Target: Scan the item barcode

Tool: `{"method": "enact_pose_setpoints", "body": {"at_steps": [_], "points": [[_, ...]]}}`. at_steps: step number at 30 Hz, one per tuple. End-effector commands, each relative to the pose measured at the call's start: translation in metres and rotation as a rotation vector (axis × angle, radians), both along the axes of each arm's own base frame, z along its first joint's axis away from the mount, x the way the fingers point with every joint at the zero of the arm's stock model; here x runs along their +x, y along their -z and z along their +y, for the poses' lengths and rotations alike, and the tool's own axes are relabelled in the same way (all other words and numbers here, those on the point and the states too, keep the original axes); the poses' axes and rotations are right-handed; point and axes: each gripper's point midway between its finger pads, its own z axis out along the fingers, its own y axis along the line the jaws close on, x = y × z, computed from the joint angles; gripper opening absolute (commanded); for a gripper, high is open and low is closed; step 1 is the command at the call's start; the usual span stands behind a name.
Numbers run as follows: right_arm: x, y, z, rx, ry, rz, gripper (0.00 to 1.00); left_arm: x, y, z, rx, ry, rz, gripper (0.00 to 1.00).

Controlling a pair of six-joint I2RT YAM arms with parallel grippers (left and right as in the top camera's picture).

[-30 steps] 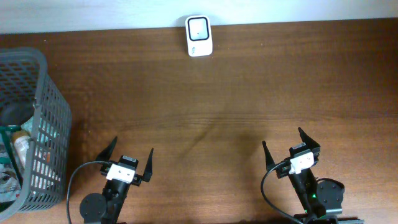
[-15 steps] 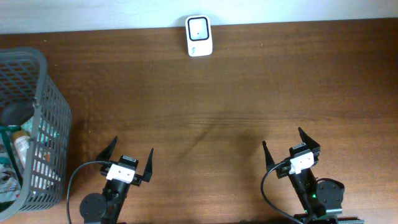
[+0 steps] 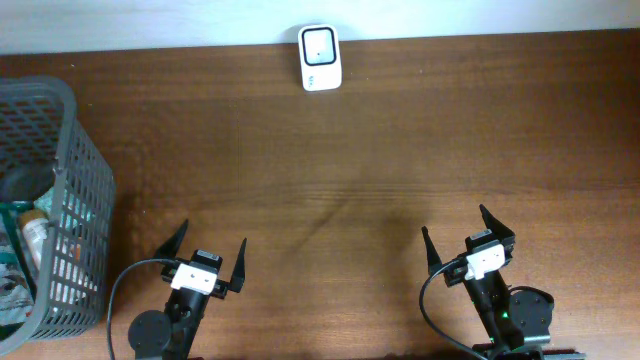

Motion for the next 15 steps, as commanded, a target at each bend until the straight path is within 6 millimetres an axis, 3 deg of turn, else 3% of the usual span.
{"method": "enact_pose_setpoints", "body": {"at_steps": [1,15], "points": [[-0.0006,0.0011,0.0011,0.004,-0.003,0.000,0.98,0.0001,0.0008,0.0020,0.009,-0.011,-0.001,0.99],[-0.0006,0.0011,0.0011,0.004,-0.003,0.000,0.98,-0.0009,-0.0016,-0.0005,0.000,0.003,-0.003,0.99]]}}
